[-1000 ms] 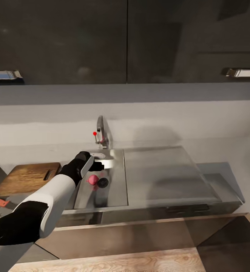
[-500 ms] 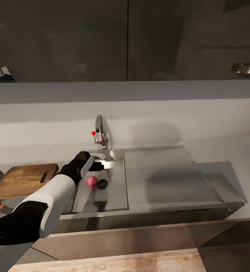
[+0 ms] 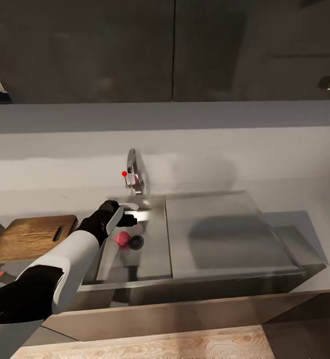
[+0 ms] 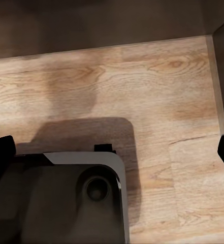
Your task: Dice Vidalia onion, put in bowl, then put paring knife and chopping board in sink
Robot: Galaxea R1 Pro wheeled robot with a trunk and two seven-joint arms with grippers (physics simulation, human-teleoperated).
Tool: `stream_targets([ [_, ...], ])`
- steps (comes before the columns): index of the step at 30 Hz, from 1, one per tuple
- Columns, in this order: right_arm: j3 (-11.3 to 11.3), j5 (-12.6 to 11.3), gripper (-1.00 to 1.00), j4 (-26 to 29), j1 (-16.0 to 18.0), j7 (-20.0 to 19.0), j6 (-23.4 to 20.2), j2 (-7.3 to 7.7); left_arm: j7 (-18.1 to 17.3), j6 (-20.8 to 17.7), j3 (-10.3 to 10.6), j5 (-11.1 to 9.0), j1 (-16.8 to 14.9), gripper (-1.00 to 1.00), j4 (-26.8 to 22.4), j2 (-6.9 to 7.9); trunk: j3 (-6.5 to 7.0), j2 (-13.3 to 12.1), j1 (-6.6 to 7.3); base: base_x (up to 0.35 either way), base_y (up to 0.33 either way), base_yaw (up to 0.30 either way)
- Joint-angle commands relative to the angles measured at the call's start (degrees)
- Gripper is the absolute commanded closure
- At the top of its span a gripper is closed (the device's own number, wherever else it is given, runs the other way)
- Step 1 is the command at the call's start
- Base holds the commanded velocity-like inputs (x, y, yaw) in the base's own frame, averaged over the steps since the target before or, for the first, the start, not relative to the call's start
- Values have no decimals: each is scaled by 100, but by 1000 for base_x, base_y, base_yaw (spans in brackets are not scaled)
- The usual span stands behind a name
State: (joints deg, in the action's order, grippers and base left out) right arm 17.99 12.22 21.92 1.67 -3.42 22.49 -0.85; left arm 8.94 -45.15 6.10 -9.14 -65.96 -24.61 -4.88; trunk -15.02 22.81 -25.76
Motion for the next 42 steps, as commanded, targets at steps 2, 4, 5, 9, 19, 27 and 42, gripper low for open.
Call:
stream_targets([
  [2, 48, 34, -100, 4, 1, -36, 18, -8, 47, -21, 40, -61, 0, -100, 14, 4, -29, 11, -3, 0, 0, 0],
  [4, 48, 34, -100, 5, 1, -36, 17, -10, 47, -21, 40, -61, 4, -100, 28, 4, -47, 11, -3, 0, 0, 0],
  [5, 48, 34, -100, 3, 1, -36, 17, -10, 47, -21, 40, -61, 6, -100, 32, 4, -56, 11, -3, 0, 0, 0],
  [9, 47, 34, -100, 2, 1, -36, 17, -11, 47, -21, 40, -60, 12, -100, 43, 4, -93, 11, -3, 0, 0, 0],
  [19, 47, 34, -100, 3, 2, -36, 19, -11, 47, -21, 40, -53, 13, -100, 50, 4, -184, 11, -3, 0, 39, 0],
  [27, 47, 34, -100, -2, 5, -36, 16, -11, 47, -21, 40, -53, 13, -100, 52, 13, -258, 11, -3, 0, 12, 0],
  [42, 47, 34, -100, -3, 2, -36, 15, -11, 47, -21, 40, -44, 13, -100, 101, 13, -395, 11, -3, 0, 23, 0],
])
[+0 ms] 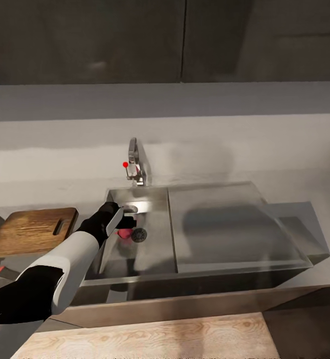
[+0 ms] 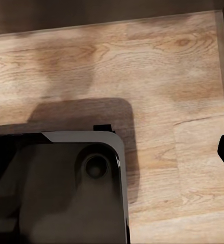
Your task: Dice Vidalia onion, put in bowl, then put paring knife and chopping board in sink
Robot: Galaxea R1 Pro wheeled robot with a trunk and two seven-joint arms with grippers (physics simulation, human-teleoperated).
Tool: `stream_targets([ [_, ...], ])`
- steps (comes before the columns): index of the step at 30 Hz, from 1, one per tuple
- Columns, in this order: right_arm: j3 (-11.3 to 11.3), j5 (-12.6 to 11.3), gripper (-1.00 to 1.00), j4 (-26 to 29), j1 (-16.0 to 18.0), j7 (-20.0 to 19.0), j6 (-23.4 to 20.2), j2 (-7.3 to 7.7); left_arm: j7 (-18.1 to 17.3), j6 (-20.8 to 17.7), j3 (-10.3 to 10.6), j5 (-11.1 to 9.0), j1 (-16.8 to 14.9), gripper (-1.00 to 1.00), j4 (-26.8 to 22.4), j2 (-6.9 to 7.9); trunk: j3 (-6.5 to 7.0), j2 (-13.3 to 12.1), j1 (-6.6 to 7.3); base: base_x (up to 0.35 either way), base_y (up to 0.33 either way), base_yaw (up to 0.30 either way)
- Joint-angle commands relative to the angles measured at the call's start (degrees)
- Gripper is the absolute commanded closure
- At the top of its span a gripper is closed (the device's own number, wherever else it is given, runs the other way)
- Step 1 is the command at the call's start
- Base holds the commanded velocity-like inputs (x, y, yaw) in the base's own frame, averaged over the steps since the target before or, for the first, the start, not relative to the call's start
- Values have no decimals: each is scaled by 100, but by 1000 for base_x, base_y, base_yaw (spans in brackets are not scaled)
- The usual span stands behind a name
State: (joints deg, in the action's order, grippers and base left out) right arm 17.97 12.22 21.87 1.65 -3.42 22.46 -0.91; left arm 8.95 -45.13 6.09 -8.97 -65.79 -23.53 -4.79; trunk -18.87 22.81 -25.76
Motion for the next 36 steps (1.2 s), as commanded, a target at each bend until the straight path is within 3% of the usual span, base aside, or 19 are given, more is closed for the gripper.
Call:
stream_targets([
  [1, 48, 35, -100, 1, 3, -36, 18, -6, 45, -22, 41, -60, -4, -100, -5, 4, -19, 10, -3, 0, 0, 0],
  [28, 39, 41, -100, -72, 3, -5, 13, -14, 55, -31, 58, -45, -4, -100, -110, 95, -41, 10, -3, 0, 0, 0],
  [36, 28, 55, -100, -156, 2, 11, -76, -2, 40, 24, 53, -68, 14, -100, -32, 48, -41, 10, -3, 0, 0, 0],
])
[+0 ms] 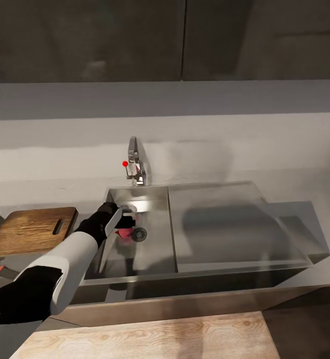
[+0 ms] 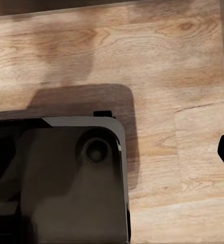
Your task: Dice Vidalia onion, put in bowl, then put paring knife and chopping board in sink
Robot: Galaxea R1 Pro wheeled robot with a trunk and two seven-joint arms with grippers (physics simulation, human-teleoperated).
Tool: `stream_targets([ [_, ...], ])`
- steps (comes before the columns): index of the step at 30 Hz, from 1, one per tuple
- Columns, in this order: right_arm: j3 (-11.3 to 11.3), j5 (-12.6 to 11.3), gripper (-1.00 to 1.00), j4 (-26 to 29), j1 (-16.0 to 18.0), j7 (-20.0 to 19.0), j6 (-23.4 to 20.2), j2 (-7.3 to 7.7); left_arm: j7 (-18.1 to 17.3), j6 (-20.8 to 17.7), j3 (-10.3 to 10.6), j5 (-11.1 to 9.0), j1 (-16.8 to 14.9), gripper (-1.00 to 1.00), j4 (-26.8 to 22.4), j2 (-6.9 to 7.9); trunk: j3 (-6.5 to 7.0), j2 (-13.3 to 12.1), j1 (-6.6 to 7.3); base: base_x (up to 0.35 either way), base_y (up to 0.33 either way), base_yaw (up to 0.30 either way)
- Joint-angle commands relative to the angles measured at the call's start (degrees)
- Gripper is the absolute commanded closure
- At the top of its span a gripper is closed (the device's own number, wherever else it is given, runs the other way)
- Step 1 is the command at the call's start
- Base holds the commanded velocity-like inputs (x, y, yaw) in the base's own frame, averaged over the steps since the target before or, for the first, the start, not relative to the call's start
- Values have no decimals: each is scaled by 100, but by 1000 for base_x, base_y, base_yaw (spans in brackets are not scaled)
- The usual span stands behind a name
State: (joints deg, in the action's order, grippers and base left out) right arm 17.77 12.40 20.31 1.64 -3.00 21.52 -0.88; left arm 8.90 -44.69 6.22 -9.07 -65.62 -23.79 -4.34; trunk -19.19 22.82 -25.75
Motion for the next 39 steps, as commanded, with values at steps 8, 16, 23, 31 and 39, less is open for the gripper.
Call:
stream_targets([
  [8, 38, 36, -100, -11, 4, -190, -16, -44, 42, 191, 31, -58, 29, -100, -111, 33, -9, 10, -3, 0, 0, 0],
  [16, 50, 39, -100, 9, 3, -209, -10, -52, 35, 217, 33, -53, 32, -100, 112, 166, -9, 10, -3, 0, 0, 0],
  [23, 59, 28, -100, 62, 3, -218, 1, -53, 41, 216, 36, -51, 32, -100, 104, 154, -9, 10, -3, 0, 0, 0],
  [31, 67, 20, -100, 70, 3, -225, 10, -44, 42, 215, 37, -51, 32, -100, 119, 155, -9, 10, -3, 0, 0, 0],
  [39, 77, 17, -100, 70, 4, -228, 6, -34, 51, 211, 37, -51, 32, -100, 129, 170, -22, 10, -3, 0, 0, 0],
])
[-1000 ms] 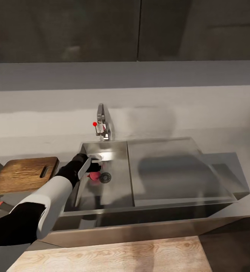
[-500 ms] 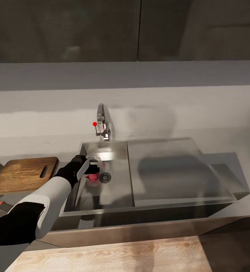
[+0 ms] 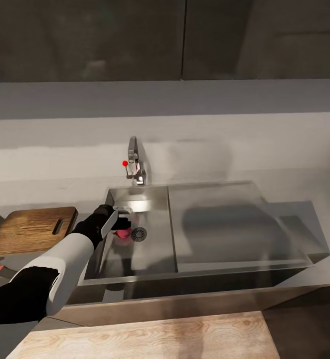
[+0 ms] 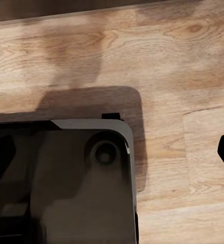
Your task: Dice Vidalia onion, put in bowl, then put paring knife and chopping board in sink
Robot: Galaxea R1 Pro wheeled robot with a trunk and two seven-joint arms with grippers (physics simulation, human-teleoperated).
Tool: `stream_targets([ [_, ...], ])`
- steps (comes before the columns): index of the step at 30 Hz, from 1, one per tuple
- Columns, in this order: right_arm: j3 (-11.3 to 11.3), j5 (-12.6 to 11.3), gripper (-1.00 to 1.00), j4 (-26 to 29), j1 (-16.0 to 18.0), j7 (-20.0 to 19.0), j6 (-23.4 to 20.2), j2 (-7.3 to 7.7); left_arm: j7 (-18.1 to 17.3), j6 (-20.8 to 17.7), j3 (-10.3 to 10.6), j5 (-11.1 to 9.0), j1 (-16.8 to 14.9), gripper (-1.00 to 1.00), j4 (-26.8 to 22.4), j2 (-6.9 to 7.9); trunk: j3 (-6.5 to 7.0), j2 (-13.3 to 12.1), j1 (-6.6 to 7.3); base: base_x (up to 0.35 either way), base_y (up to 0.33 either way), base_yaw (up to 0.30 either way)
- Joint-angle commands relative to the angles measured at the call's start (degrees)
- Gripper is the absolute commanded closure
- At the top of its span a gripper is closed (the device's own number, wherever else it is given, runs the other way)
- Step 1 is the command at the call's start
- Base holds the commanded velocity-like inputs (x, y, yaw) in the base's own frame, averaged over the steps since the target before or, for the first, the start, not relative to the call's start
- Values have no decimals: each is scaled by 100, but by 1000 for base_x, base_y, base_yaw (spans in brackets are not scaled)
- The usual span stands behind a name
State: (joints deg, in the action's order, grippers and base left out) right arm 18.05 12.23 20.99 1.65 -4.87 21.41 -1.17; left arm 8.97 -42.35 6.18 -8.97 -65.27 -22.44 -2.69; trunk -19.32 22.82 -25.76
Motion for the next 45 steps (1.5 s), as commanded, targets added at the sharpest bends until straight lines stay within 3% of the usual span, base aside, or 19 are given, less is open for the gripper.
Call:
stream_targets([
  [1, 49, 34, -100, 2, 3, -37, 15, -1, 43, -25, 41, -61, -4, -100, -7, 5, -16, 10, -3, 0, 0, 0],
  [14, 55, 34, -100, 7, 4, -31, 13, 13, 44, -19, 41, -61, -4, -100, 106, -2, -115, 10, -3, 0, 0, 0],
  [41, 58, 36, -100, 11, 3, -38, 30, 27, 40, -19, 41, -61, -4, -100, 172, -12, -120, 10, -3, 0, 0, 0],
  [42, 58, 35, -100, 11, 3, -37, 30, 28, 38, -19, 42, -61, -4, 100, 165, -15, -120, 10, -3, 0, 0, 0],
  [45, 59, 36, -100, 11, 3, -33, 30, 26, 36, -19, 42, -61, -4, 100, 156, -20, -120, 10, -3, 0, 0, 0],
])
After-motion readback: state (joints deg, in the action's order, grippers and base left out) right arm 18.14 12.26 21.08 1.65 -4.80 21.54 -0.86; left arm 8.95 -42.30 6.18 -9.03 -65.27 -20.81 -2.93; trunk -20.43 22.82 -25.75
